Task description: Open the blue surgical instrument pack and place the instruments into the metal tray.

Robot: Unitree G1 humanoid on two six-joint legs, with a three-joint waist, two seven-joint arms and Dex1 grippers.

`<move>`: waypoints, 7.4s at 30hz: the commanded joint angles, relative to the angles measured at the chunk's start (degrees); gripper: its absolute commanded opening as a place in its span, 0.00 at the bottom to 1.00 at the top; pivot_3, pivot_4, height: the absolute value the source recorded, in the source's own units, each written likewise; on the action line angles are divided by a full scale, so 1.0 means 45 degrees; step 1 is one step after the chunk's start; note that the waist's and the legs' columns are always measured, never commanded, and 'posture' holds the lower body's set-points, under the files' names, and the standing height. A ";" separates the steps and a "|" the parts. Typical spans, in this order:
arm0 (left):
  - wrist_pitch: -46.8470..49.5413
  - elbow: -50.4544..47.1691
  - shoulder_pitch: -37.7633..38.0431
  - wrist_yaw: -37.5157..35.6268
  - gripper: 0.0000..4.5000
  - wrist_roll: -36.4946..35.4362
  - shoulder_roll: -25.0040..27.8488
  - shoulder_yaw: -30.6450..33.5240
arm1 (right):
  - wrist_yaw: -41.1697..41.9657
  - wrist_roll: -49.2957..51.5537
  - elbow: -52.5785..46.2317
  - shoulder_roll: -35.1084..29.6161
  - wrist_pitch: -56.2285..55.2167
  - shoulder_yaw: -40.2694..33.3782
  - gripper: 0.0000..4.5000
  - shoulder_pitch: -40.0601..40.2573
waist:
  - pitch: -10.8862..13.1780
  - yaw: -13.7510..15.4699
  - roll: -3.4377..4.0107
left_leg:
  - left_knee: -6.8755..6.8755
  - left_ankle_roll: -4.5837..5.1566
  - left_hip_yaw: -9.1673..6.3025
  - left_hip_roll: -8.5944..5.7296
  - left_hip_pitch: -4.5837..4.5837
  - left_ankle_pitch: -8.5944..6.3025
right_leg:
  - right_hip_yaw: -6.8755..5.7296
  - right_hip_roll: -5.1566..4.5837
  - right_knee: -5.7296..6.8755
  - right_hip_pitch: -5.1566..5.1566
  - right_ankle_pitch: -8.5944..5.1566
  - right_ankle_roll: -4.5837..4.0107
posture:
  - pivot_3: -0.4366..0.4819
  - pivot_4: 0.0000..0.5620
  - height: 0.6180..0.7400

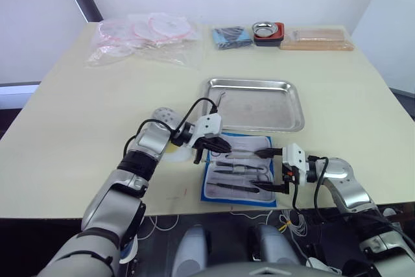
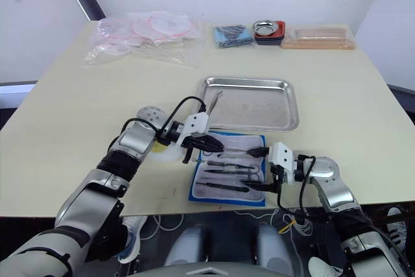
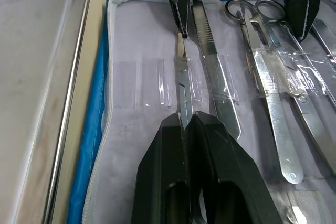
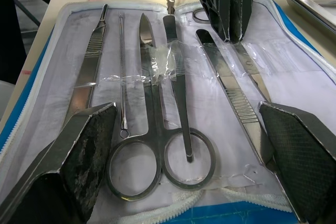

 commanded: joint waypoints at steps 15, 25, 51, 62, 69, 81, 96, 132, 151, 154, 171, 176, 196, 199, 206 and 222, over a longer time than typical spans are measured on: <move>0.3243 -0.2131 -0.1501 -0.0656 0.00 0.0379 0.0841 -0.0960 | -0.0261 -0.1110 0.1313 0.0181 0.0550 0.0916 1.00 0.0834 | -0.0001 -0.0044 -0.0004 | -0.0012 0.0000 0.0003 0.0010 0.0009 0.0000 | 0.0006 0.0014 -0.0002 0.0000 -0.0013 0.0009 | 0.48 0.27 1.00; 0.4154 -0.3055 -0.1681 -0.1167 0.00 0.0480 0.1502 -0.1274 | -0.0329 -0.1123 0.1307 0.0243 0.0552 0.0890 1.00 0.0911 | -0.0003 -0.0065 -0.0009 | -0.0032 0.0000 0.0005 0.0029 0.0024 0.0000 | 0.0013 0.0034 -0.0001 0.0000 -0.0020 -0.0005 | 0.48 0.27 1.00; 0.7951 -0.3962 -0.2116 0.0302 0.00 -0.2140 0.2444 0.1255 | -0.0271 -0.1226 0.1483 0.0429 0.0508 0.0962 1.00 0.0735 | -0.0034 -0.0071 -0.0065 | -0.0047 0.0000 0.0005 0.0055 0.0040 0.0000 | 0.0012 0.0056 0.0002 -0.0002 -0.0029 -0.0018 | 0.48 0.27 1.00; 1.1261 -0.5744 -0.1372 0.7159 0.00 -0.2620 -0.1430 0.3618 | -0.0247 -0.1216 0.1516 0.0381 0.0513 0.0875 1.00 0.0678 | -0.0051 -0.0095 -0.0092 | -0.0048 0.0000 -0.0003 0.0054 0.0048 0.0000 | 0.0017 0.0069 0.0006 0.0007 -0.0014 0.0008 | 0.48 0.27 1.00; 1.0776 -0.6072 -0.0342 1.1464 0.00 -0.1642 -0.3188 0.3830 | -0.0303 -0.1215 0.1379 0.0382 0.0521 0.0909 1.00 0.0887 | -0.0054 -0.0093 -0.0096 | -0.0065 -0.0001 -0.0002 0.0053 0.0070 0.0000 | 0.0022 0.0067 0.0002 0.0026 0.0005 0.0001 | 0.48 0.27 1.00; 0.9345 -0.4649 0.0343 1.5923 0.00 -0.0459 -0.5065 0.3900 | -0.0367 -0.1173 0.1135 0.0324 0.0635 0.0920 1.00 0.1041 | -0.0067 -0.0064 -0.0113 | -0.0111 -0.0002 -0.0009 0.0049 0.0095 0.0000 | 0.0009 0.0064 -0.0016 0.0046 0.0021 -0.0032 | 0.48 0.27 1.00; 1.0400 -0.3471 0.0018 1.7735 0.00 -0.0610 -0.5950 0.4500 | -0.0187 -0.1233 0.1188 0.0194 0.0705 0.0976 1.00 0.0859 | -0.0067 -0.0045 -0.0112 | -0.0116 -0.0003 -0.0015 0.0044 0.0090 0.0000 | -0.0002 0.0061 -0.0026 0.0046 0.0022 -0.0028 | 0.48 0.27 1.00; 0.7436 -0.4152 -0.0351 1.4775 0.48 -0.1214 -0.4800 0.3475 | -0.0066 -0.1223 0.1689 0.0234 0.0394 0.0864 1.00 0.0611 | -0.0067 -0.0062 -0.0107 | -0.0121 -0.0007 -0.0013 0.0045 0.0092 0.0000 | -0.0001 0.0055 -0.0034 0.0047 0.0006 -0.0063 | 0.48 0.27 1.00; 0.3821 -0.4755 0.0933 0.7339 0.48 -0.3094 -0.0806 0.3523 | 0.0341 -0.1255 0.2070 0.0162 0.0328 0.0851 1.00 0.0306 | -0.0052 -0.0102 -0.0080 | -0.0122 -0.0006 0.0000 0.0046 0.0095 0.0000 | 0.0005 0.0051 -0.0044 0.0047 0.0000 -0.0071 | 0.48 0.27 1.00; 0.3268 -0.4502 0.1151 0.5871 0.48 -0.3220 0.0237 0.3481 | 0.0307 -0.1252 0.2103 0.0139 0.0279 0.0817 1.00 0.0329 | -0.0052 -0.0066 -0.0080 | -0.0124 -0.0006 -0.0007 0.0048 0.0093 0.0000 | -0.0003 0.0051 -0.0044 0.0043 -0.0002 -0.0074 | 0.48 0.27 1.00; 0.0116 -0.4410 0.2534 -0.2160 0.48 -0.6484 0.5464 0.2502 | 0.0281 -0.1197 0.2177 0.0096 0.0195 0.0706 1.00 0.0296 | -0.0007 -0.0027 -0.0015 | -0.0133 -0.0005 -0.0002 0.0071 0.0079 0.0000 | -0.0026 -0.0012 -0.0080 0.0036 -0.0012 -0.0082 | 0.48 0.27 1.00; -0.0015 -0.4971 0.2601 -0.2160 0.71 -0.8494 0.7157 0.1592 | 0.0277 -0.1184 0.2134 0.0075 0.0192 0.0692 1.00 0.0349 | 0.0004 -0.0049 -0.0018 | -0.0146 -0.0005 -0.0028 0.0083 0.0074 0.0000 | -0.0013 -0.0035 -0.0083 0.0017 -0.0029 -0.0051 | 0.48 0.27 1.00; -0.2100 -0.3760 0.1855 -0.1359 0.99 -0.6875 0.5845 0.0303 | 0.0172 -0.1174 0.2049 0.0047 0.0233 0.0631 1.00 0.0493 | -0.0007 0.0003 -0.0025 | -0.0142 -0.0004 0.0032 0.0057 0.0059 0.0000 | -0.0017 -0.0013 -0.0087 -0.0003 -0.0033 -0.0043 | 0.48 0.27 1.00; -0.1852 -0.3354 0.1635 -0.0294 0.99 -0.5783 0.4729 0.0401 | 0.0102 -0.1169 0.1962 0.0077 0.0274 0.0633 1.00 0.0554 | -0.0012 0.0016 -0.0032 | -0.0139 -0.0004 0.0031 0.0053 0.0065 0.0000 | -0.0017 -0.0005 -0.0086 0.0002 -0.0033 -0.0043 | 0.48 0.27 1.00; -0.1406 -0.2531 0.1318 0.0002 0.86 -0.4827 0.2973 0.0570 | -0.0023 -0.1179 0.1846 0.0227 0.0365 0.0732 1.00 0.0585 | -0.0021 -0.0017 -0.0047 | -0.0139 -0.0003 0.0025 0.0050 0.0061 0.0001 | -0.0012 0.0015 -0.0086 0.0012 -0.0032 -0.0043 | 0.48 0.27 1.00; -0.3145 -0.0317 0.1321 0.0562 0.69 -0.1736 0.0950 0.0102 | -0.0151 -0.1150 0.1606 0.0203 0.0510 0.0742 1.00 0.0730 | -0.0057 -0.0022 -0.0098 | -0.0139 -0.0003 0.0019 0.0055 0.0065 0.0001 | -0.0010 0.0021 -0.0084 0.0017 -0.0027 -0.0053 | 0.48 0.27 1.00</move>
